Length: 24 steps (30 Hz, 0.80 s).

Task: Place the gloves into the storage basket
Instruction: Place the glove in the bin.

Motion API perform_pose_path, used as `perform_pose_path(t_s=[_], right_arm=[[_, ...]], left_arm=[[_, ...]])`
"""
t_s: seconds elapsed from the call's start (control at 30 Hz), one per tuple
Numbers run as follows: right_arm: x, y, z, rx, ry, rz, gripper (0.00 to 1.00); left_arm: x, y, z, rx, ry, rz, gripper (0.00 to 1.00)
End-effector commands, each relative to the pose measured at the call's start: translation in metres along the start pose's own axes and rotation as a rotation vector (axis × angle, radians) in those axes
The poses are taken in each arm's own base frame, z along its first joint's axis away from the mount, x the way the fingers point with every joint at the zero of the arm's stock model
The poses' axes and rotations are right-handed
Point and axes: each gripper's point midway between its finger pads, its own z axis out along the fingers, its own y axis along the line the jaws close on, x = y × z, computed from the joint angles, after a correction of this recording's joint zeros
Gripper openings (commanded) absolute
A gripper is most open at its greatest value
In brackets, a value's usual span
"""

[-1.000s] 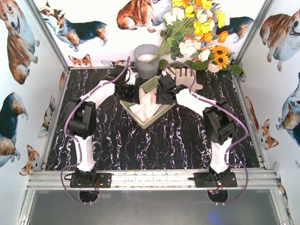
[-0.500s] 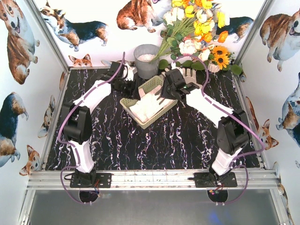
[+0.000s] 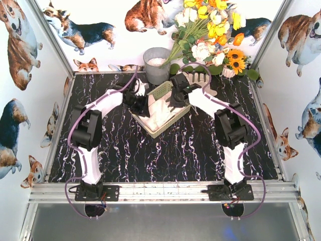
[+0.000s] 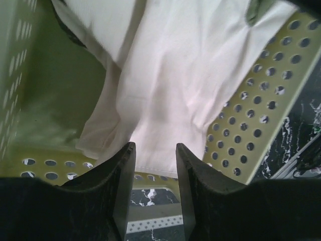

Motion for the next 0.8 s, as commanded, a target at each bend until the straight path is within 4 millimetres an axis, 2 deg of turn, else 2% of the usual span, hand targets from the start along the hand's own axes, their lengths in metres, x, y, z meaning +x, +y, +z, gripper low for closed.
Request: perform_pose_path(t_s=[0.0, 0.2, 0.3, 0.43, 0.5, 0.6, 0.7, 0.77], right_arm=[[-0.02, 0.005, 0.004, -0.008, -0.02, -0.032, 0.23], [-0.022, 0.007, 0.016, -0.035, -0.008, -0.038, 0.23], [-0.032, 0.017, 0.006, -0.074, -0.024, -0.053, 0.27], [-0.051, 0.031, -0.025, -0.134, -0.081, -0.052, 0.35], [-0.058, 0.037, -0.047, -0.176, -0.111, -0.034, 0.45], [-0.068, 0.041, -0.081, -0.231, -0.174, 0.0, 0.55], [-0.069, 0.027, -0.11, -0.228, -0.229, 0.034, 0.57], [-0.064, 0.009, -0.118, -0.207, -0.241, 0.062, 0.57]], left_arm=[[0.026, 0.014, 0.015, -0.044, 0.109, 0.044, 0.32], [0.036, 0.019, 0.017, -0.056, 0.151, 0.06, 0.33], [0.031, 0.012, 0.012, -0.04, 0.135, 0.054, 0.35], [0.006, -0.008, -0.002, -0.003, 0.047, 0.048, 0.43], [-0.011, -0.019, -0.013, 0.004, -0.018, 0.051, 0.49], [-0.035, -0.029, -0.032, -0.015, -0.116, 0.067, 0.59], [-0.052, -0.032, -0.051, -0.064, -0.194, 0.086, 0.66], [-0.061, -0.028, -0.064, -0.125, -0.238, 0.093, 0.69]])
